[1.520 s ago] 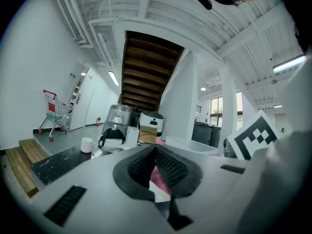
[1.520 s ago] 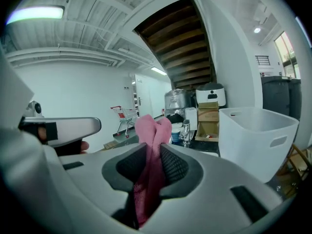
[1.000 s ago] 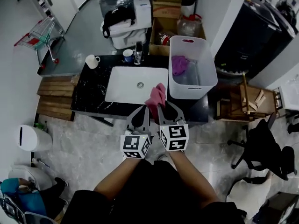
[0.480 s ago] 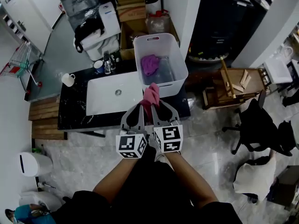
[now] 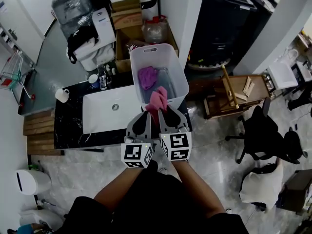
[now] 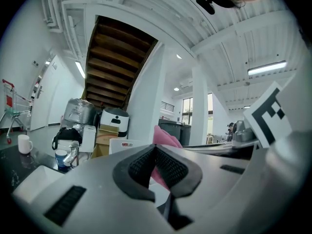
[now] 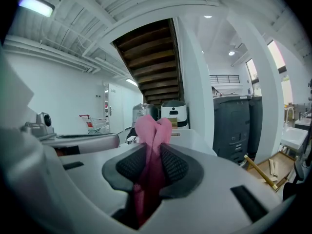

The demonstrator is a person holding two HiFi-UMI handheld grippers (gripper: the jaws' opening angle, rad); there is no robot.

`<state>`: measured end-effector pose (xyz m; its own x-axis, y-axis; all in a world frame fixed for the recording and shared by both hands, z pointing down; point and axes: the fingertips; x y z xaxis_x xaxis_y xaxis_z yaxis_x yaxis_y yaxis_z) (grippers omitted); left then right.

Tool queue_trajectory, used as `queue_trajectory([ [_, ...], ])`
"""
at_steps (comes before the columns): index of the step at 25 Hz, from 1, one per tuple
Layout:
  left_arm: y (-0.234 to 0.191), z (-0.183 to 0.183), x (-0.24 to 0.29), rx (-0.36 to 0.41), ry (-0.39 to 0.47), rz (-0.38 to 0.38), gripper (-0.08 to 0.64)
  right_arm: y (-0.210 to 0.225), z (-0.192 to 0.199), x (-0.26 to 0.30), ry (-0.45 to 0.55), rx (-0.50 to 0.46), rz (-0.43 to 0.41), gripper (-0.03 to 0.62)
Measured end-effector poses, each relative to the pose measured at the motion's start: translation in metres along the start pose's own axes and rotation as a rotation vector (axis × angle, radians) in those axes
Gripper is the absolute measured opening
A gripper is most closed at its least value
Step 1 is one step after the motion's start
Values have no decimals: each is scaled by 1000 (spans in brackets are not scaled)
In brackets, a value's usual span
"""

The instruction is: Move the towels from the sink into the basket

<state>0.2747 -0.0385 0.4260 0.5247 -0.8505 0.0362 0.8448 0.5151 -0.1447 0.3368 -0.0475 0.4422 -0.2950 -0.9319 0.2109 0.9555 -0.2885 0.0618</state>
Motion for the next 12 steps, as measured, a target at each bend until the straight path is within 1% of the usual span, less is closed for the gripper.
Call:
queue_trajectory([
  [3, -11, -5, 14, -5, 6, -1, 5, 8, -11, 15, 7, -6, 14, 100],
  [7, -30, -14, 32, -20, 9, -6, 5, 16, -27, 37, 17, 8, 24, 100],
  [12, -60, -21, 58, -32, 12, -3, 5, 25, -50, 77, 26, -16, 43, 100],
])
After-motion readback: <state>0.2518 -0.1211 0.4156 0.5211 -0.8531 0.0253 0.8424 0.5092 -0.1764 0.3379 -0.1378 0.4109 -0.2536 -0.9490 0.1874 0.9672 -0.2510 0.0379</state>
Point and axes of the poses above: the fingertips, and each gripper's own axes: x forward along the fingers, y to its right, z out of its underside, and after that the axes turned 2 degrees about -z, right-handed
